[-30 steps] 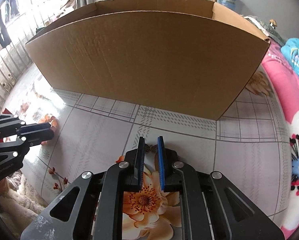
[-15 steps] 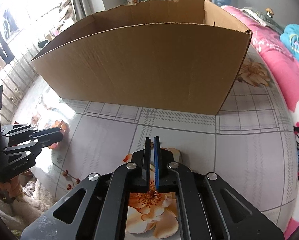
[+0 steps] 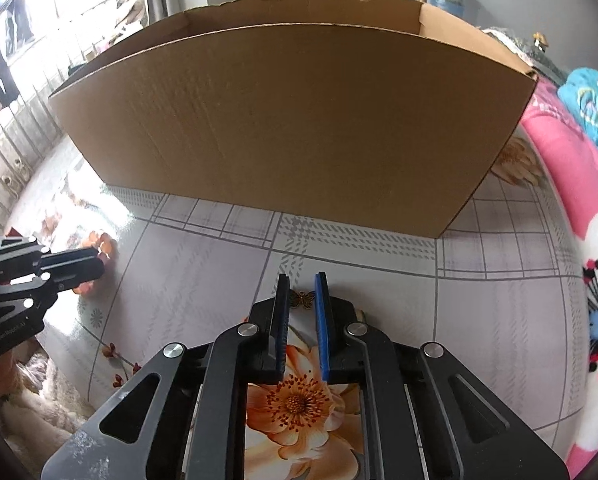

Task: Organize jewelry
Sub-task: 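Close the left tool on the bead bracelet while the right tool closes on the butterfly charm, then carry the bracelet and butterfly charm into the box and open both tools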

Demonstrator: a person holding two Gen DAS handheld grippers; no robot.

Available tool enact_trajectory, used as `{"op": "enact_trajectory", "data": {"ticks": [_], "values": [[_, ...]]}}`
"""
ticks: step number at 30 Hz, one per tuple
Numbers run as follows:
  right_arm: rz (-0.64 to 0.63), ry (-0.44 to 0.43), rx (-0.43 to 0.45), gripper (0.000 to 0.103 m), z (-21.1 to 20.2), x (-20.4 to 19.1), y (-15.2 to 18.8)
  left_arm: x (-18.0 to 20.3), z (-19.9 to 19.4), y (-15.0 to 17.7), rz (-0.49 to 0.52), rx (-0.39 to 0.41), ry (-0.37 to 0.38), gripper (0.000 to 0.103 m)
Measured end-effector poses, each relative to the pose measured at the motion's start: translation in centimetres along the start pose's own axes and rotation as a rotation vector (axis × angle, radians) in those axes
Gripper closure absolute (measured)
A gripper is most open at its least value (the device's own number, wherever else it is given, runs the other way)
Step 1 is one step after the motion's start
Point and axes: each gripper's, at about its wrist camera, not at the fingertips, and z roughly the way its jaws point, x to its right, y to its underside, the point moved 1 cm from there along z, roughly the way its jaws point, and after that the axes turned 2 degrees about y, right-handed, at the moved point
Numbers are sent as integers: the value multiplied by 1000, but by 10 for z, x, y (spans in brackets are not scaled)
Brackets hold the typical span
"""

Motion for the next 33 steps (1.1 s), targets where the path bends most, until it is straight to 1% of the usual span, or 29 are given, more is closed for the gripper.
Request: {"op": "enact_trajectory", "data": {"ticks": [8,13,15,18,26,27,28,33], "values": [[47,-41,-1,93,-2,10,2,-1,0,0,-2,2,2,94],[62,-54,22,93,-20,16,1,-5,-10,0,-1,21,6,94],[66,-58,35,93,-27,20,0,-5,-18,-1,-2,37,20,94],[82,-72,61,93,-41,23,-1,-8,-33,-3,-26,65,68,94],[146,-150,147,93,-72,32,-9,-20,-71,-14,-108,140,193,94],[152,-158,161,93,-77,33,-11,-20,-77,-17,-116,152,218,94],[156,-165,174,93,-81,33,-13,-20,-83,-20,-118,168,240,94],[170,-203,248,93,-101,37,-30,-14,-106,-39,-94,212,286,94]]}}
